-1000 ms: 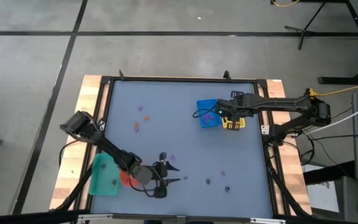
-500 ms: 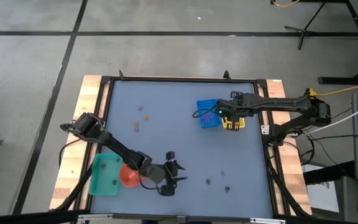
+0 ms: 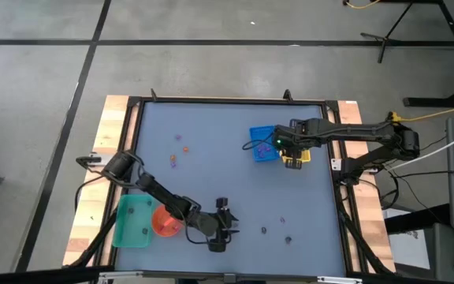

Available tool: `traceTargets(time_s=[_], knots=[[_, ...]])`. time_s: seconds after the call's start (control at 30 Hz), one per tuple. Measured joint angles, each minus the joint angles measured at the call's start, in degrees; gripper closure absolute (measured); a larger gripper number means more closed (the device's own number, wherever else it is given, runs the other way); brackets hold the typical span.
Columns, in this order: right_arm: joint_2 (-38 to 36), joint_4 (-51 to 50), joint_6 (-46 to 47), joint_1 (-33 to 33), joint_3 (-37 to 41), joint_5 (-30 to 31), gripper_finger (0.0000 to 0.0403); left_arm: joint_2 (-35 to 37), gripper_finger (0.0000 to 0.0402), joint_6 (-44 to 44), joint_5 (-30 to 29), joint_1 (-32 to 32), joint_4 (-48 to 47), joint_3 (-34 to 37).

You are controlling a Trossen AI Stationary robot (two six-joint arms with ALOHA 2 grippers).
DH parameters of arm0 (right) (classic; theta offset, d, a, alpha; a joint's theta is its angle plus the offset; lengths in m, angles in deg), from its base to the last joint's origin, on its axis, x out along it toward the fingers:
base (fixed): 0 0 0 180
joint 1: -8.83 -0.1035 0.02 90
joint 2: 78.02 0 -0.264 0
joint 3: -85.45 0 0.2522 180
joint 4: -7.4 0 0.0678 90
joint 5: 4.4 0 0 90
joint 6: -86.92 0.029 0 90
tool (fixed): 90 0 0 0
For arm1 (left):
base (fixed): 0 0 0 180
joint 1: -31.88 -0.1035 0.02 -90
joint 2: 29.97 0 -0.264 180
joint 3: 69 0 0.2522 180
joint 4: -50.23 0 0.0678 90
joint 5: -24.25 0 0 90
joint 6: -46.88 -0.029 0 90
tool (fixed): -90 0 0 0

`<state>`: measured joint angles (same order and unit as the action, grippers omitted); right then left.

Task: Sort Halloween decoration
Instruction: Put the violet witch hat toy into the orange bin

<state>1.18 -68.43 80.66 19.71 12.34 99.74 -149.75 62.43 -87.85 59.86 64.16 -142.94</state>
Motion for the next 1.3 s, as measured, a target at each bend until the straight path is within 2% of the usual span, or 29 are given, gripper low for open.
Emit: traceTargets(time_s=[0.43, 0.87, 1.3], knots=[[0.0, 0.73, 0.0, 0.0, 0.0, -0.04, 0.0251, -0.92, 0.0233, 3.9, 0.62, -0.16, -6.09, -0.39], [0.0, 0.73, 0.0, 0.02, 0.0, -0.28, 0.0251, -0.92, 0.0234, 3.89, 0.64, -0.21, -5.08, -0.36], [-0.02, 0.95, 0.0, 0.02, 0.0, -0.28, 0.0251, -0.92, 0.0282, 4.0, 0.6, -0.89, -4.49, -0.36]])
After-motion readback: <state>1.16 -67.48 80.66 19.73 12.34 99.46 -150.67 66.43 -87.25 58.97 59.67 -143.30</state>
